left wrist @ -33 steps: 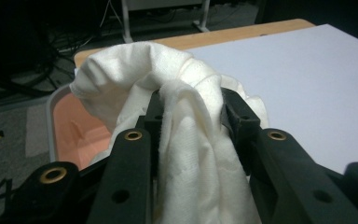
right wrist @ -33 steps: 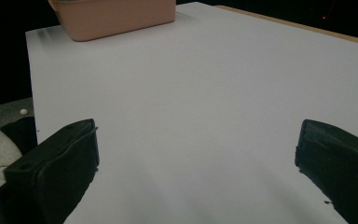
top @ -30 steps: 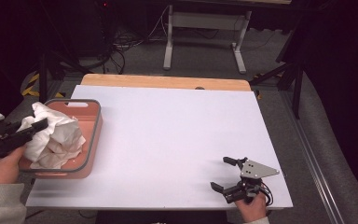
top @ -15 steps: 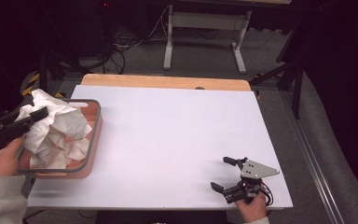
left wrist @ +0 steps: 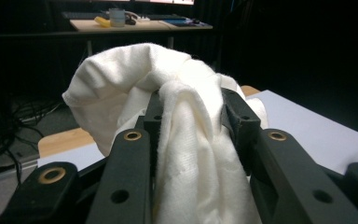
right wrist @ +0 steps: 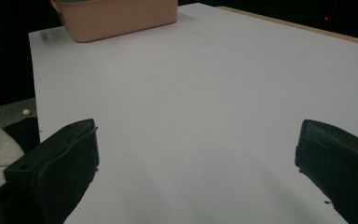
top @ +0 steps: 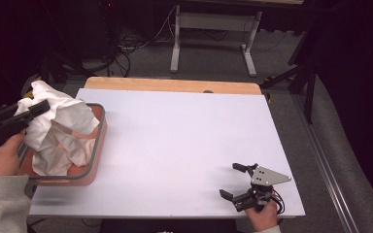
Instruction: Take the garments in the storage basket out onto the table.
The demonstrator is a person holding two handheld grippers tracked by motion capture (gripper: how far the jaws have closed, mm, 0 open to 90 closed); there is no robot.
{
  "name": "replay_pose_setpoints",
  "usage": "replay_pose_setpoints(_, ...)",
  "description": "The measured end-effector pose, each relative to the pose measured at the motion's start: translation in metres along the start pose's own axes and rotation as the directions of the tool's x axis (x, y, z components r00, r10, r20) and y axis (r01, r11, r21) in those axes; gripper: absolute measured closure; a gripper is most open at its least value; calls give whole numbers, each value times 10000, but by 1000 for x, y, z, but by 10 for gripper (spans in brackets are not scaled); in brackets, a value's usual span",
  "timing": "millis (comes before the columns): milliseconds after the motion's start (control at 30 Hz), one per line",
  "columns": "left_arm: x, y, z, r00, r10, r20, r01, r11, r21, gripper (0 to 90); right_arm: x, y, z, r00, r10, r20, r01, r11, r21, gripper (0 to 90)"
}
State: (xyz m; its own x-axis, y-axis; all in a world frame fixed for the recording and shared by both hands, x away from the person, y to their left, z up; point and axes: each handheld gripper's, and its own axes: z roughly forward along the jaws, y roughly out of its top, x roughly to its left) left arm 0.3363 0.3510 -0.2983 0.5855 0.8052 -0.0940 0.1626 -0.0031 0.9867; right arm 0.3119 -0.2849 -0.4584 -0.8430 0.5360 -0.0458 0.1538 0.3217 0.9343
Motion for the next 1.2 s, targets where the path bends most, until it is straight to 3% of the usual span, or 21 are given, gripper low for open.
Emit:
replay_pose_setpoints(367,-13,29,12,9979,356,538,-346,9992,-189,684,0,0,0,10000,0,-29,0,10000,-7,1)
replay_pose_setpoints(767,-35,51,38,9880,607,1418,-536,9971,-537,684,1,0,0,10000,-9,-62,9,10000,4,1)
replay_pose_setpoints(933,-44,54,56,9786,443,2010,-297,9968,-748,684,1,0,0,10000,-17,-77,17,10000,4,1)
replay_pose_setpoints(1200,-69,67,84,9602,765,2685,-561,9950,-829,683,0,0,-1,10000,-9,-87,9,10000,20,1)
